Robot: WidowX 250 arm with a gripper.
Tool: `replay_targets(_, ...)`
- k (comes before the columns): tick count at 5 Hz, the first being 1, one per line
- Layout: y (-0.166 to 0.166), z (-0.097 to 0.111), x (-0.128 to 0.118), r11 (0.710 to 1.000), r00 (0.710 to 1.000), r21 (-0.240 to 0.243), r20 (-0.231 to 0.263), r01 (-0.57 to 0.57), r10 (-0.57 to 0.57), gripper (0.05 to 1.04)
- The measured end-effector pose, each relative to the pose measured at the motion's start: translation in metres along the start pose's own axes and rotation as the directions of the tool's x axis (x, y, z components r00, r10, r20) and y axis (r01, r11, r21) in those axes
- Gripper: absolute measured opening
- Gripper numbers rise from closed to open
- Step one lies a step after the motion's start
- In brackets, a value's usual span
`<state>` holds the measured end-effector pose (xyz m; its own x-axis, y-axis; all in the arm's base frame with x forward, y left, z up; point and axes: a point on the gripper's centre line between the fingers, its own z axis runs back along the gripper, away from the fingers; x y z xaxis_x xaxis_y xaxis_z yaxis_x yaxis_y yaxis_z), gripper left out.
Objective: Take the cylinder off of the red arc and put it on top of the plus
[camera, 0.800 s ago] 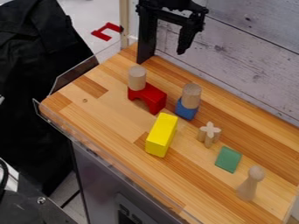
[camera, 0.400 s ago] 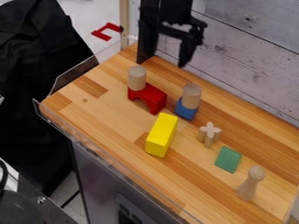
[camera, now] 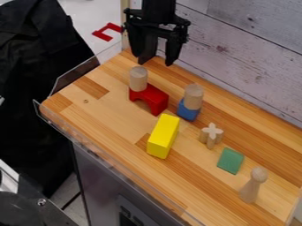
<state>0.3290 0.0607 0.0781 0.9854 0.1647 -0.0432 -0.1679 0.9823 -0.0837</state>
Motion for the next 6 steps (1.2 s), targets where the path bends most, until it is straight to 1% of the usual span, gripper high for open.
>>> replay_targets(1,0.006,0.006,0.002,1.0,1.0,0.025,-0.013,0.012,-0.012,1.0)
replay_targets(2,0.014,-0.007,0.003,0.998,0.995,0.059,-0.093,0.037,-0.032,1.0)
replay_targets(3,0.019,-0.015,0.0,0.998,0.993,0.054,-0.119,0.032,-0.025,1.0)
replay_targets(5,0.033,-0.026,-0.01,0.999,0.984,0.02,-0.173,-0.033,0.036,1.0)
replay_targets(6,0.035,-0.028,-0.015,0.998,0.98,0.02,-0.192,-0.057,0.06,1.0)
